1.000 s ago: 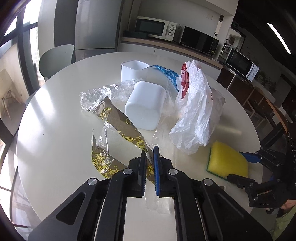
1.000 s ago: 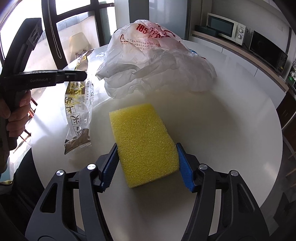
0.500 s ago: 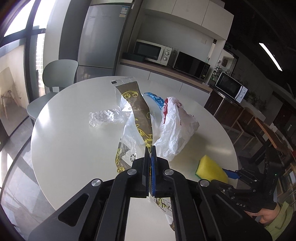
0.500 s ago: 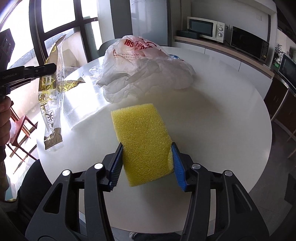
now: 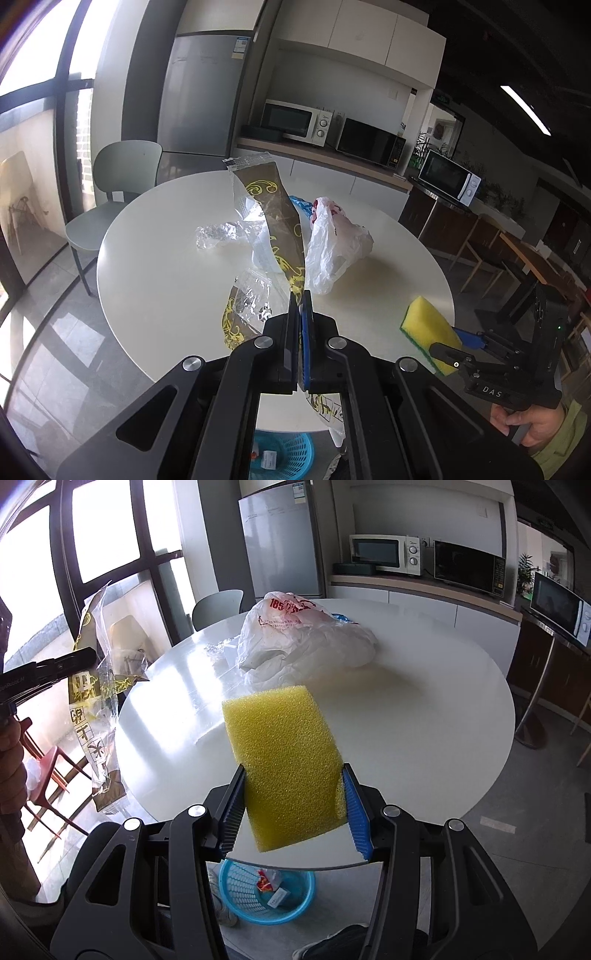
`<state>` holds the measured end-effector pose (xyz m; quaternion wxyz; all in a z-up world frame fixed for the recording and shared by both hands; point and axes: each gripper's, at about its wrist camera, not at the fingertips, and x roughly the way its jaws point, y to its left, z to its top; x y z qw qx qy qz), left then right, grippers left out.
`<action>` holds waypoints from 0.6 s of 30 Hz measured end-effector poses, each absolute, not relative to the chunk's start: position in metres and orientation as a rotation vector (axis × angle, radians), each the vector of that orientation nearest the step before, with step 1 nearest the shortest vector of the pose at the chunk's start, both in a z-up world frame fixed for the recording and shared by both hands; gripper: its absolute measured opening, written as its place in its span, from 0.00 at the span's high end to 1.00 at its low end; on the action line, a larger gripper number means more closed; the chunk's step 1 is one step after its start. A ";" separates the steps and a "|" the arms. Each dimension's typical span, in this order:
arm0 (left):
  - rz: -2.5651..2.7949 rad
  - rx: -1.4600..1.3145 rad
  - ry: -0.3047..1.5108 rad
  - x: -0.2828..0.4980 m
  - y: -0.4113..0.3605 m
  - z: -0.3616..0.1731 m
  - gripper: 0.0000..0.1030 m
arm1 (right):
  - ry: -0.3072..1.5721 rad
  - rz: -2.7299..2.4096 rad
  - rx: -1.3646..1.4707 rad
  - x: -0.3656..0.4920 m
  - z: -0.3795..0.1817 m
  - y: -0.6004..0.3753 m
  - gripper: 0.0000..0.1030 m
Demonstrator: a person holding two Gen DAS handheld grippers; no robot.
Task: Collect trash
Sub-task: 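Carry the wrapper and sponge down over the blue basket with both grippers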
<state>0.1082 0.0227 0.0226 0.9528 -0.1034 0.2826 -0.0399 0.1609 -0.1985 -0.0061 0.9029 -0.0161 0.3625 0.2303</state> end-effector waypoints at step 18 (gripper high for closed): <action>-0.071 -0.146 0.611 0.055 0.019 0.001 1.00 | 0.713 0.531 0.054 0.072 0.005 -0.198 0.55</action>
